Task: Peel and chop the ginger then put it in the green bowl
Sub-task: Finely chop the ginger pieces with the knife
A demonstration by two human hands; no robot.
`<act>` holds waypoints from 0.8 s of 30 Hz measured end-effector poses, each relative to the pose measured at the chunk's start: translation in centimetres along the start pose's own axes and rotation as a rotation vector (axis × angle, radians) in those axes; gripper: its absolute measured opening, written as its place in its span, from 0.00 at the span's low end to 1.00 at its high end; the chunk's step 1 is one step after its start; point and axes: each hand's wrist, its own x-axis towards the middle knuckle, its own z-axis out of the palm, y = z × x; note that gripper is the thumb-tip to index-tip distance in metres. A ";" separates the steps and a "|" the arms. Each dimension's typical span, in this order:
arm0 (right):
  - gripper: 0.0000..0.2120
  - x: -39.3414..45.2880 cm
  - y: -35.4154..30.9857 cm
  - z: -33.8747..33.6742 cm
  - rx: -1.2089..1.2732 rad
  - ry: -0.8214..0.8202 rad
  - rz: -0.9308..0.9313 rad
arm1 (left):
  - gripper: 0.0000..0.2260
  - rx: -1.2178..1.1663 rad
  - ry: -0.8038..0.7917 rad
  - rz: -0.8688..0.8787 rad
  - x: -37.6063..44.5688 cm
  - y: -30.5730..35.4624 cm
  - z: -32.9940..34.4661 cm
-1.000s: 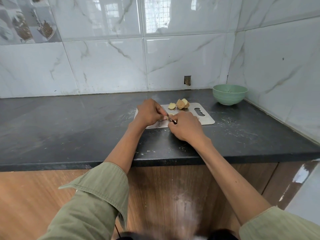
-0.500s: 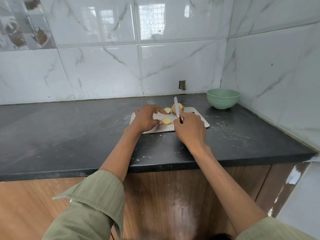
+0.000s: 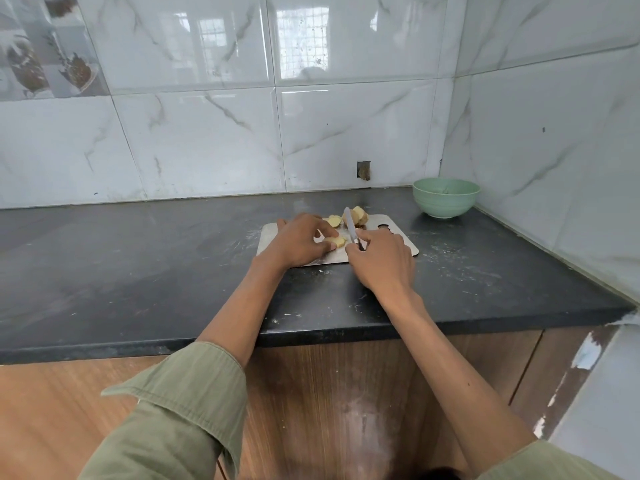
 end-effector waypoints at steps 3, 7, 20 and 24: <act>0.20 0.1 0.3 0.2 -0.011 0.000 0.044 | 0.11 -0.019 -0.008 -0.002 -0.2 0.4 -0.2; 0.19 0.3 0.5 0.5 -0.043 -0.030 0.054 | 0.12 -0.001 -0.052 0.041 -0.5 1.0 -0.4; 0.18 0.3 0.3 0.4 -0.062 -0.082 0.006 | 0.14 -0.041 -0.083 0.006 -0.2 1.4 -0.1; 0.17 0.2 0.3 0.4 -0.054 -0.063 0.007 | 0.11 -0.040 -0.060 -0.015 -0.1 1.2 0.0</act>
